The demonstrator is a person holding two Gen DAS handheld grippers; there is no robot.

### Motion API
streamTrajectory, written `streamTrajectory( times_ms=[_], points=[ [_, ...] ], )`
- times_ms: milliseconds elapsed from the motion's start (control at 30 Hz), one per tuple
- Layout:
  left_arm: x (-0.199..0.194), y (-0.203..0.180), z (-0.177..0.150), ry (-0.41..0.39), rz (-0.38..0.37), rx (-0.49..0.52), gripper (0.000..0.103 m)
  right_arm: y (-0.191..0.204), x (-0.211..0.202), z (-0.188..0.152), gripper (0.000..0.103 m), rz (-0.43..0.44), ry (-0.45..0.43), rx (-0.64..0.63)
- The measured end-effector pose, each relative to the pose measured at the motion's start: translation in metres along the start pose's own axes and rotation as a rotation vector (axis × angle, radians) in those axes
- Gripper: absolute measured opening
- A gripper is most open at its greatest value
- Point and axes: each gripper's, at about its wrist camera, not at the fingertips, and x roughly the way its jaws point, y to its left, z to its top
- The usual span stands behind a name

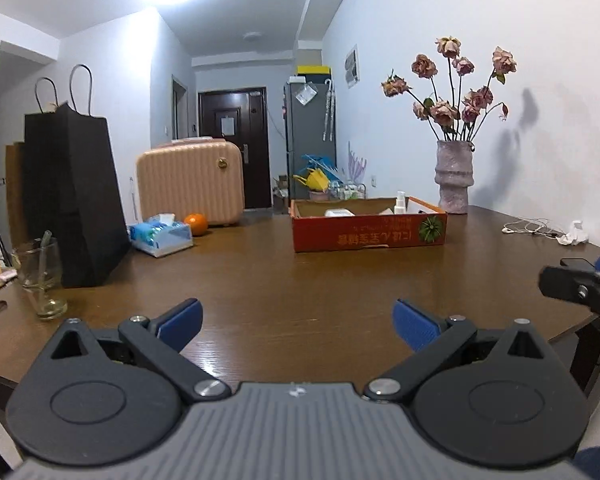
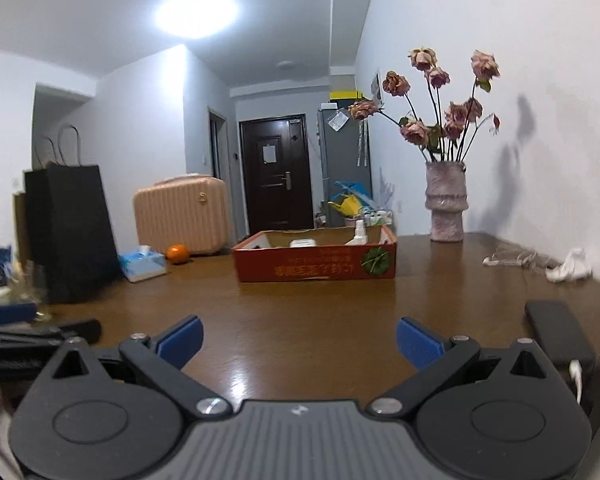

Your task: Organize rigid objects

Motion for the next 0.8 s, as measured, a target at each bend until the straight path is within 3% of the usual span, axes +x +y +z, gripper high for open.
streamTrajectory(
  times_ms=[167,800],
  points=[
    [-0.005,-0.003,0.007,-0.04,-0.013,0.013,0.103,0.003,-0.001,0.0,0.103,-0.031,0.02,-0.014],
    [-0.002,-0.005,0.011,-0.036,-0.036,0.019,0.103,-0.001,0.002,0.007,0.103,-0.005,0.015,-0.023]
  ],
)
